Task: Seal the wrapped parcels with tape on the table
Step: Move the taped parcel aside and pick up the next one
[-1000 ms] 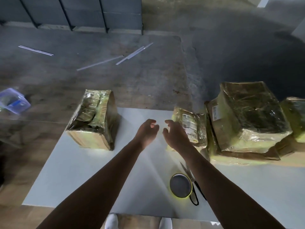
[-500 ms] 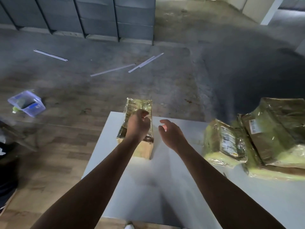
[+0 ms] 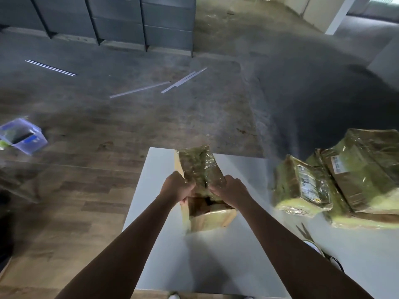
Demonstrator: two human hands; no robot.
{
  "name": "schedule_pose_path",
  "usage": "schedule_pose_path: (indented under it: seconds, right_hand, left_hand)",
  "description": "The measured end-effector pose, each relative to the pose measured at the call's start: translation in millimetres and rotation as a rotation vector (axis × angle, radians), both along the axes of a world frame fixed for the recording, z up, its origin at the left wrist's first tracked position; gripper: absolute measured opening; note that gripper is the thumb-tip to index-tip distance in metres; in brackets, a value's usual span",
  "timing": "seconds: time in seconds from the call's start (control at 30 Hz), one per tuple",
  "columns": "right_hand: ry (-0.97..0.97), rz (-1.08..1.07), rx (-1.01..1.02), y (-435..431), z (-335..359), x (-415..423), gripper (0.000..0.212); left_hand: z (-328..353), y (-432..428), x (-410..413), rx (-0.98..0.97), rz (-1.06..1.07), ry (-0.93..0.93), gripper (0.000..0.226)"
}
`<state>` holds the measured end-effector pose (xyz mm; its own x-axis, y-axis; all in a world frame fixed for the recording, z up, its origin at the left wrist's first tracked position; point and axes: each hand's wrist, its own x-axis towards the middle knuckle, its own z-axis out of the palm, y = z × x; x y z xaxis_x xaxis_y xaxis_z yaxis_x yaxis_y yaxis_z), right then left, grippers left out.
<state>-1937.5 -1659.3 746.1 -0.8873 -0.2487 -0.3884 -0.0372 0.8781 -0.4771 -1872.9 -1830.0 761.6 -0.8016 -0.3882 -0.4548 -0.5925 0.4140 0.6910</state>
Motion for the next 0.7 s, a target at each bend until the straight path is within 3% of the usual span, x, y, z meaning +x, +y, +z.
schedule_pose_path:
  seconds: [0.17, 0.3, 0.4, 0.5, 0.63, 0.7]
  right_hand:
    - [0.141, -0.035, 0.003, 27, 2, -1, 0.029]
    - [0.195, -0.026, -0.011, 47, -2, -1, 0.026]
    - [0.174, 0.048, -0.029, 60, 0, 0, 0.026]
    - [0.201, 0.15, -0.031, 73, 4, -5, 0.017]
    - [0.187, 0.346, 0.029, 92, 12, -15, 0.018]
    - [0.222, 0.397, 0.075, 101, 11, -18, 0.017]
  left_hand:
    - [-2, 21, 11, 0.36, 0.108, -0.05, 0.021]
    - [-1, 37, 24, 0.416, 0.075, -0.051, 0.021]
    - [2, 46, 39, 0.392, -0.121, -0.133, 0.033]
    - [17, 50, 47, 0.203, -0.433, -0.225, 0.044]
    - [23, 71, 27, -0.275, -0.528, 0.241, 0.023]
    - [26, 85, 14, -0.555, -0.602, 0.348, 0.014]
